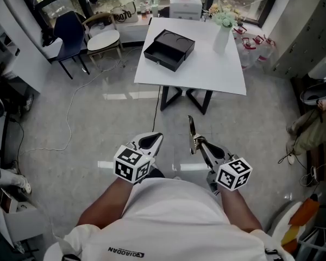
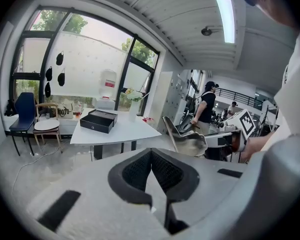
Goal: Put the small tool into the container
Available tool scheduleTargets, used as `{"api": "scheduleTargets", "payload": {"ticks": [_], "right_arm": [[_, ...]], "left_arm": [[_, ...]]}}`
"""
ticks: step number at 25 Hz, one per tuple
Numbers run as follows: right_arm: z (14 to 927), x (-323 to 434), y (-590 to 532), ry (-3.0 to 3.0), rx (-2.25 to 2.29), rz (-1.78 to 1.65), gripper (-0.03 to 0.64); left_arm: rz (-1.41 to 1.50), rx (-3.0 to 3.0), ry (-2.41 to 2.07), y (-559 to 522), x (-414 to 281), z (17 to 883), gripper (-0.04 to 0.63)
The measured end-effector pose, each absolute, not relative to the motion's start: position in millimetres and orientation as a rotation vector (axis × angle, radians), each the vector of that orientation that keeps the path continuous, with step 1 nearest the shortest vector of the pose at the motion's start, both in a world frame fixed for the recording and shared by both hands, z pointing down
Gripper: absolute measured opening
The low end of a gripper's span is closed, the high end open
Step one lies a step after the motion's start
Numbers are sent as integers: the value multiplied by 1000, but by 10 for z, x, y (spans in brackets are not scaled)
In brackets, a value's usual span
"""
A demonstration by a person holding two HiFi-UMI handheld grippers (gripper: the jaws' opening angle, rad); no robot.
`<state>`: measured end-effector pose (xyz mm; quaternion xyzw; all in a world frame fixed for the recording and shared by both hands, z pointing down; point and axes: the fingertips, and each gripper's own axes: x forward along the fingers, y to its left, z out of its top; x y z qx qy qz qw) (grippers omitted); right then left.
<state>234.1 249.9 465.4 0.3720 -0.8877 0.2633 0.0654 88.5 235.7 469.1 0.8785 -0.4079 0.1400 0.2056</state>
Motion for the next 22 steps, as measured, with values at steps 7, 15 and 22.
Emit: {"api": "scheduleTargets", "payload": {"ticks": [7,15,22], "right_arm": [[4632,1984,2136,-2671,1105,797,18],[4644,1467,1679,-2646,1099,839,18],[4699,1107,1418,-2602,1128,872,18]], "left_arm": [[387,2432,-1139,2031,530,4727,9],[387,2428,-1128,1575,21,4716,9],[399,2423,-1090,1327,-390,4790,9]]}}
